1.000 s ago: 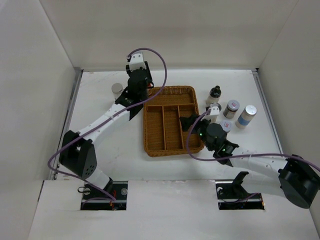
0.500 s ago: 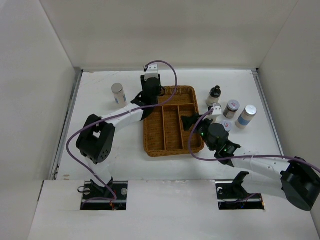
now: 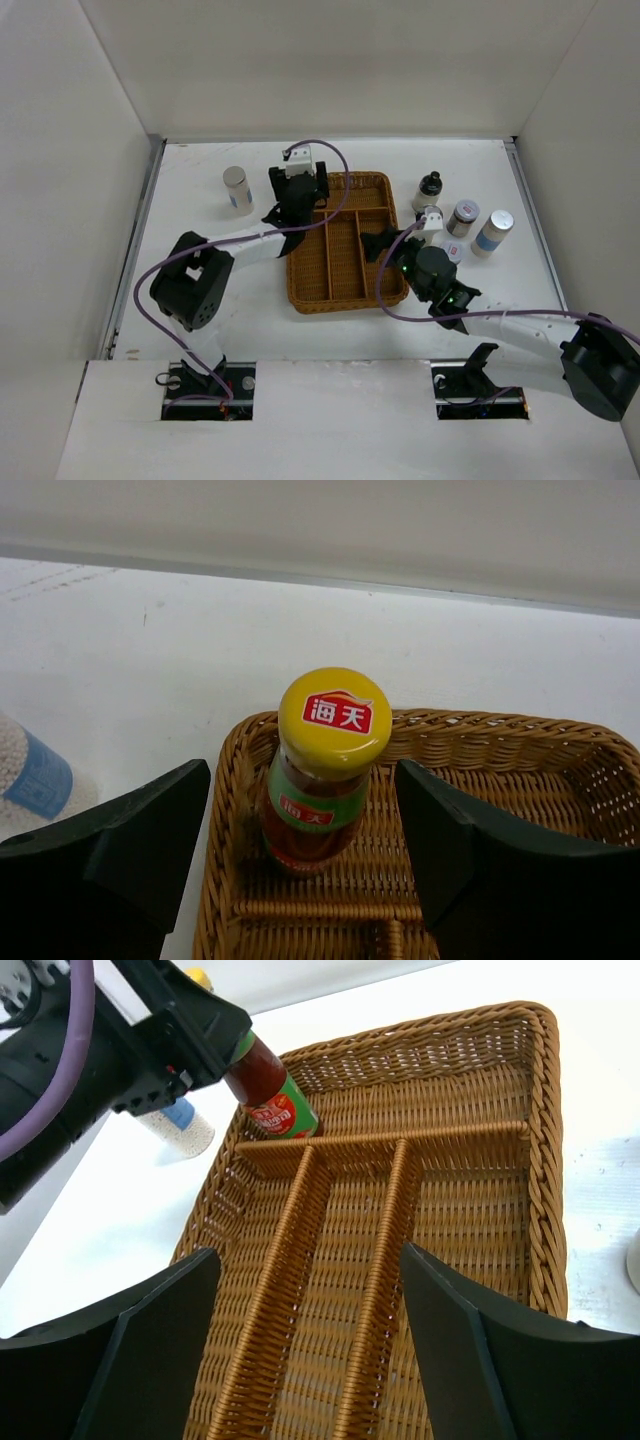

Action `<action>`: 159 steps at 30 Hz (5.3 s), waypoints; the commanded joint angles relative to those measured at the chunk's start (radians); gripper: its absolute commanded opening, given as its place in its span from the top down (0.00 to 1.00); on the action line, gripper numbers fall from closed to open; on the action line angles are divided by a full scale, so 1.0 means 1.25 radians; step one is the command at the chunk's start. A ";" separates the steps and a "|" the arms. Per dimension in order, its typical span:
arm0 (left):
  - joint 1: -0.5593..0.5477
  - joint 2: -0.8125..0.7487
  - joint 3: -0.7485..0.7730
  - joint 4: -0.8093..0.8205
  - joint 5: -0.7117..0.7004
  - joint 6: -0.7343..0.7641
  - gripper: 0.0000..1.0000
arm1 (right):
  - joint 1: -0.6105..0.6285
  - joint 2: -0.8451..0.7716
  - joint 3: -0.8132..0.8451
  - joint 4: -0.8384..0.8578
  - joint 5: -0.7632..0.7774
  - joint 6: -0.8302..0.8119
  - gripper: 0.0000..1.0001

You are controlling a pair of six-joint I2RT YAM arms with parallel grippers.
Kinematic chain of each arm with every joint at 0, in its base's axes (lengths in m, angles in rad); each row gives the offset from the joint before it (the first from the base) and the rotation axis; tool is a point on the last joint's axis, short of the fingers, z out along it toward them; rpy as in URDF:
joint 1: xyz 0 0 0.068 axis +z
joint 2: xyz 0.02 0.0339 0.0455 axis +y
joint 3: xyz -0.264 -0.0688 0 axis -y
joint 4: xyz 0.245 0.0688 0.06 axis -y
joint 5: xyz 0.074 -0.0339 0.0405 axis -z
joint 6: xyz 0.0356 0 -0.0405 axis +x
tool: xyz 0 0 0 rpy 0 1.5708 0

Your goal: Organize the condiment bottles

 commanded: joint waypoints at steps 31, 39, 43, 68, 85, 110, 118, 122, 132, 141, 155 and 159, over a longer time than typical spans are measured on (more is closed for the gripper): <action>-0.032 -0.601 -0.610 0.127 -0.024 -0.277 0.13 | -0.284 0.127 0.324 -0.506 0.221 -0.060 0.00; -0.026 -0.568 -0.627 0.155 0.006 -0.292 0.13 | -0.338 0.218 0.373 -0.492 0.103 -0.051 0.00; -0.021 -0.557 -0.628 0.157 0.008 -0.301 0.13 | -0.347 0.245 0.374 -0.480 0.083 -0.038 0.05; 0.028 -0.625 -0.671 0.157 0.008 -0.309 0.13 | -0.132 0.467 0.769 -0.306 0.054 -0.165 0.50; 0.038 -0.617 -0.671 0.159 0.030 -0.309 0.14 | -0.101 0.705 0.863 -0.371 0.031 -0.130 0.20; 0.022 -0.575 -0.656 0.180 0.060 -0.323 0.14 | -0.436 0.387 0.566 -0.439 0.008 -0.129 0.03; 0.026 -0.566 -0.653 0.178 0.063 -0.323 0.14 | -0.466 0.481 0.617 -0.458 -0.020 -0.123 0.04; 0.032 -0.573 -0.658 0.180 0.060 -0.323 0.14 | -0.482 0.539 0.655 -0.470 -0.068 -0.116 0.08; 0.043 -0.585 -0.661 0.176 0.061 -0.321 0.14 | -0.452 0.457 0.654 -0.411 -0.029 -0.117 0.55; 0.048 -0.586 -0.660 0.175 0.055 -0.321 0.14 | -0.280 0.396 0.697 -0.327 -0.008 -0.191 0.54; 0.063 -0.615 -0.672 0.169 0.054 -0.320 0.14 | -0.246 0.580 0.751 -0.319 -0.025 -0.166 0.53; 0.065 -0.612 -0.670 0.167 0.056 -0.318 0.15 | -0.246 0.608 0.741 -0.319 -0.025 -0.160 0.47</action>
